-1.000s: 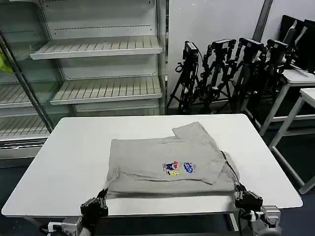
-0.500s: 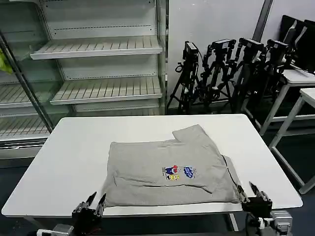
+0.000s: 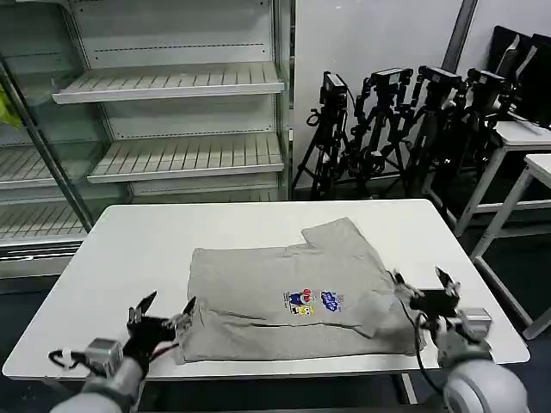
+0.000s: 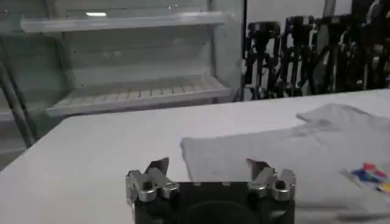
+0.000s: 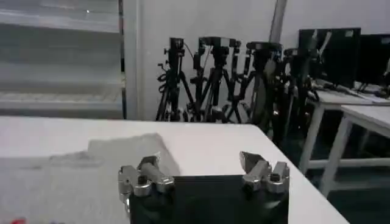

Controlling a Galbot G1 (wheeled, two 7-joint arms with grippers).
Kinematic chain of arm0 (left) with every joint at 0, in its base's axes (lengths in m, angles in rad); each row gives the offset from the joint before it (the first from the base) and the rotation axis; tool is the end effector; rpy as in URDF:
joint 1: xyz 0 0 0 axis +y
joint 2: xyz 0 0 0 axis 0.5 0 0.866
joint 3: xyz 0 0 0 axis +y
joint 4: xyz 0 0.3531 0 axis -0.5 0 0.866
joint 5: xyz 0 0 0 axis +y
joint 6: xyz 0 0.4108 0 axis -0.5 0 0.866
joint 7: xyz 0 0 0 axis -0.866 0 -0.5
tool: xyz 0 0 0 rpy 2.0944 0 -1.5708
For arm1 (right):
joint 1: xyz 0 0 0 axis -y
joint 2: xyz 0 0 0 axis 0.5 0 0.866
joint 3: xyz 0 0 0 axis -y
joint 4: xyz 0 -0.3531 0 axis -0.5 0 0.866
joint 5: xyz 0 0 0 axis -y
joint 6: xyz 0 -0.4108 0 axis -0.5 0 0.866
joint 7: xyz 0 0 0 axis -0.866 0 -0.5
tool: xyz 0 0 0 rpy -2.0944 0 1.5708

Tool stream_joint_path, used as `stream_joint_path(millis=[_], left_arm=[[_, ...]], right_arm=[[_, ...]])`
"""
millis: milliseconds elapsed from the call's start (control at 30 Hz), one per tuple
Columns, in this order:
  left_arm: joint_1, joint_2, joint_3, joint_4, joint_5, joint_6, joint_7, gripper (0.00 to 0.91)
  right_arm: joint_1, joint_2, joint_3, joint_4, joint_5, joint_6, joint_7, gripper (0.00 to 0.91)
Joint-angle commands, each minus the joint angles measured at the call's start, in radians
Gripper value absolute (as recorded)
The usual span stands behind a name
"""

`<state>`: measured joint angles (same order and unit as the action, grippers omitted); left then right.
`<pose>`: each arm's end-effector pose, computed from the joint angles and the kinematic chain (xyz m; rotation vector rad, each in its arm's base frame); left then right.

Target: Fold and organize the clothes.

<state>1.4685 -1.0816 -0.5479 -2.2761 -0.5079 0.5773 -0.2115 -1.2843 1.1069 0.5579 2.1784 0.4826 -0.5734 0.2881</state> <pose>0.2555 0.0475 -0.1945 -0.1460 -2.7820 -0.0745 0.3040 -0.0634 -0.1772 -0.0641 -2.8967 0.1004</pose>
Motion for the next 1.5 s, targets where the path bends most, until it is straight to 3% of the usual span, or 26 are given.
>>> stream_joint_path(millis=[33, 300, 733, 1000, 1233, 1267, 1300, 1333, 1400, 1433, 1467, 1500], left_arm=[[-0.373, 0.094, 0.116, 0.27, -0.196, 0.004, -0.032, 0.907], [-0.537, 0.118, 0.284, 0.43, -0.199, 0.005, -0.045, 0.907], [-0.696, 0.108, 0.432, 0.624, -0.205, 0.003, -0.043, 0.907], [-0.737, 0.091, 0.45, 0.716, -0.201, 0.003, -0.035, 0.907], [-0.741, 0.076, 0.455, 0.754, -0.198, 0.001, -0.021, 0.907], [-0.741, 0.074, 0.455, 0.756, -0.198, 0.001, -0.021, 0.675], [-0.741, 0.071, 0.455, 0.758, -0.198, 0.001, -0.021, 0.675], [-0.74, 0.069, 0.455, 0.759, -0.198, 0.001, -0.021, 0.181], [-0.741, 0.063, 0.456, 0.761, -0.198, 0.001, -0.02, 0.03], [-0.741, 0.061, 0.456, 0.764, -0.198, 0.001, -0.02, 0.03], [-0.743, 0.059, 0.457, 0.767, -0.198, 0.001, -0.019, 0.03], [-0.745, 0.056, 0.46, 0.77, -0.198, 0.0, -0.019, 0.03]], right_arm=[[0.446, -0.002, -0.218, -0.317, 0.02, -0.008, 0.021, 0.907], [0.645, 0.048, -0.348, -0.578, 0.019, -0.007, 0.011, 0.907], [0.881, 0.136, -0.447, -0.96, -0.021, -0.008, -0.001, 0.907], [0.893, 0.161, -0.472, -1.079, -0.047, -0.01, -0.058, 0.907], [0.903, 0.179, -0.455, -1.15, 0.056, -0.013, -0.076, 0.907], [0.904, 0.179, -0.456, -1.156, 0.058, -0.013, -0.078, 0.907], [0.909, 0.181, -0.461, -1.169, 0.062, -0.013, -0.082, 0.907], [0.911, 0.181, -0.463, -1.175, 0.063, -0.013, -0.085, 0.907], [0.916, 0.18, -0.475, -1.183, 0.072, -0.013, -0.097, 0.856], [0.917, 0.18, -0.479, -1.184, 0.076, -0.013, -0.103, 0.766], [0.917, 0.177, -0.484, -1.184, 0.088, -0.013, -0.109, 0.464], [0.918, 0.176, -0.49, -1.187, 0.095, -0.014, -0.115, 0.464]])
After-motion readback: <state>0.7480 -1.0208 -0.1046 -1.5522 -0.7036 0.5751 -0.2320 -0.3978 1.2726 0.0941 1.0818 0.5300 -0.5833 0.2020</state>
